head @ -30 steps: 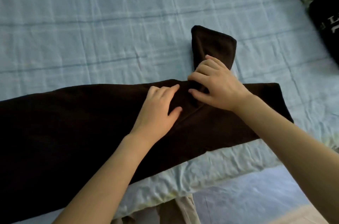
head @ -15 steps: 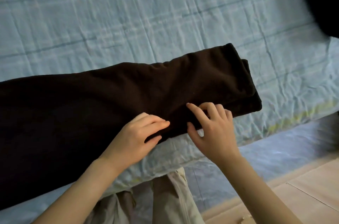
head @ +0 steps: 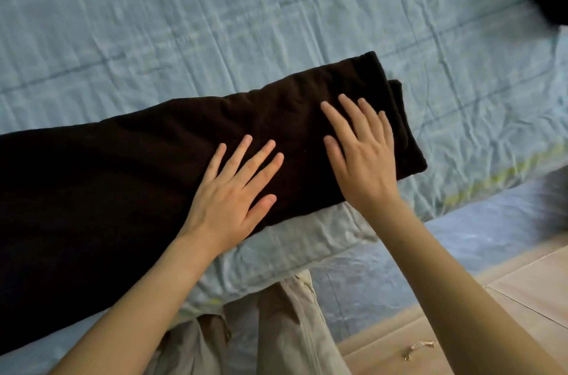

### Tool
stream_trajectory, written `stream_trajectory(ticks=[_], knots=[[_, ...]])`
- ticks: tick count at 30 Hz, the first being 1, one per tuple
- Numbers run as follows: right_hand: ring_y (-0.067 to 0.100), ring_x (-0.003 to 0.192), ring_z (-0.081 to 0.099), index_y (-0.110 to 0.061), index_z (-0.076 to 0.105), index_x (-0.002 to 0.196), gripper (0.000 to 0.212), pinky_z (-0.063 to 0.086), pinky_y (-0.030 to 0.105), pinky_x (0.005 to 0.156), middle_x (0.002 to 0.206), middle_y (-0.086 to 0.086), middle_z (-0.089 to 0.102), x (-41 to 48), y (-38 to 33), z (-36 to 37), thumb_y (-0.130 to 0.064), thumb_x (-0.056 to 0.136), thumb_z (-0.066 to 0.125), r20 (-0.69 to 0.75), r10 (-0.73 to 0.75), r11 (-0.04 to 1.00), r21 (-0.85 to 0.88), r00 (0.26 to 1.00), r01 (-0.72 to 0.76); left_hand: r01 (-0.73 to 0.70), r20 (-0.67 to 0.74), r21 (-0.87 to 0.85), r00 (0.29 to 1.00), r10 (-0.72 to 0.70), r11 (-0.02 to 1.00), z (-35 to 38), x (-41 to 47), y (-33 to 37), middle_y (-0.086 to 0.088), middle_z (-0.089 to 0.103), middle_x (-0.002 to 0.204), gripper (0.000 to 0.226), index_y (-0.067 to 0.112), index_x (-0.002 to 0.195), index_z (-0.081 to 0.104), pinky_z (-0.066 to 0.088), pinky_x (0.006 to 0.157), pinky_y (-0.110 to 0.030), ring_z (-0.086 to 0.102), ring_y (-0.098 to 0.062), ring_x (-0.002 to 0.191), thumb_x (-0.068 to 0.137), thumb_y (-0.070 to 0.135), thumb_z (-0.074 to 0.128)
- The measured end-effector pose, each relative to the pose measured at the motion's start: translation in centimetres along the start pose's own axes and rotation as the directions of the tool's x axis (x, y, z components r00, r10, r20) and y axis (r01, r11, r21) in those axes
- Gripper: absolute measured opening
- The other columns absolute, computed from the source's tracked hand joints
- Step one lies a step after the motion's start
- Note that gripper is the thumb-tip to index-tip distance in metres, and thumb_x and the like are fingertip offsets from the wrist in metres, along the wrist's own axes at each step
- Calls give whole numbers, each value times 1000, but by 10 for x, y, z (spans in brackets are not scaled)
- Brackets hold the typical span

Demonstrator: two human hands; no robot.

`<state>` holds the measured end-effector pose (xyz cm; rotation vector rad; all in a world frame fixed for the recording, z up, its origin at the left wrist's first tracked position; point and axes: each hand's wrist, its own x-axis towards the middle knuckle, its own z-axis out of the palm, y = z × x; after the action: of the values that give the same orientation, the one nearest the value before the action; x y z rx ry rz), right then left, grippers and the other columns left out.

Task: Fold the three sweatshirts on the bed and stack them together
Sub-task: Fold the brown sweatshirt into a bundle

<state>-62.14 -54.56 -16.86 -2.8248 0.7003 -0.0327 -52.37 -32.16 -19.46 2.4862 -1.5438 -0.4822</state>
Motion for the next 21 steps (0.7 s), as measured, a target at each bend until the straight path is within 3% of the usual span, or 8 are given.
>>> stream_trajectory(ticks=[2, 5, 10, 12, 14, 16, 18, 21], knots=[[29, 134, 39, -20, 49, 146, 45, 31, 49, 110, 149, 4, 48, 0, 11, -13, -33, 102, 48, -135, 168, 986, 2, 976, -170, -1, -24, -36, 1000, 0, 999, -2, -1, 1, 6, 16, 164, 57, 29, 156, 21, 7, 122, -51, 7, -24, 152, 103, 49, 25], [32, 116, 46, -21, 50, 145, 46, 42, 50, 97, 140, 6, 50, -3, 31, -23, -28, 101, 55, -84, 292, 955, 79, 953, -286, 2, -73, -85, 997, -9, 996, -8, 5, 10, 5, 20, 163, 55, 28, 155, 27, 6, 122, -51, 10, -23, 152, 103, 47, 26], [28, 109, 51, -29, 55, 140, 44, 29, 42, 98, 116, 5, 62, 4, 39, -36, -30, 97, 62, -30, 314, 944, 115, 949, -309, -38, -84, -81, 996, 32, 996, -16, 37, 42, 3, 24, 162, 55, 26, 153, 31, 6, 122, -52, 12, -24, 152, 101, 43, 33], [23, 105, 53, -29, 61, 134, 41, 31, 39, 100, 103, 1, 66, 4, 42, -47, -27, 94, 67, -36, 301, 941, 177, 953, -290, -34, -76, -70, 997, 28, 997, -21, 52, 54, 1, 24, 162, 56, 27, 153, 30, 4, 122, -52, 12, -26, 152, 101, 44, 33], [8, 88, 55, -30, 66, 126, 38, 42, 25, 93, 95, -2, 65, -2, 51, -61, -23, 89, 72, -50, 301, 899, 347, 952, -266, -41, -99, -54, 994, 36, 998, -26, 65, 64, 1, 23, 162, 56, 28, 154, 28, 2, 121, -53, 12, -26, 152, 101, 45, 31], [2, 84, 54, -35, 68, 120, 38, 42, 11, 80, 92, -8, 61, -13, 63, -73, -24, 85, 75, -67, 324, 856, 446, 944, -262, -58, -126, -30, 991, 54, 998, -29, 76, 72, 3, 21, 163, 55, 29, 154, 27, 0, 121, -55, 10, -25, 152, 103, 47, 27], [0, 80, 53, -41, 67, 119, 38, 41, 12, 76, 90, -12, 57, -27, 73, -70, -25, 85, 76, 0, 378, 828, 447, 926, -338, -69, -85, -8, 994, 68, 998, -27, 83, 80, 3, 19, 164, 55, 31, 154, 26, -1, 120, -58, 7, -25, 152, 103, 49, 24], [3, 82, 49, -37, 64, 124, 38, 47, 27, 82, 94, -9, 51, -37, 73, -49, -21, 91, 71, 183, 430, 779, 419, 884, -466, -50, 81, 64, 996, 45, 997, -16, 83, 88, 2, 14, 165, 59, 33, 155, 20, -4, 119, -56, 4, -27, 152, 100, 52, 21]])
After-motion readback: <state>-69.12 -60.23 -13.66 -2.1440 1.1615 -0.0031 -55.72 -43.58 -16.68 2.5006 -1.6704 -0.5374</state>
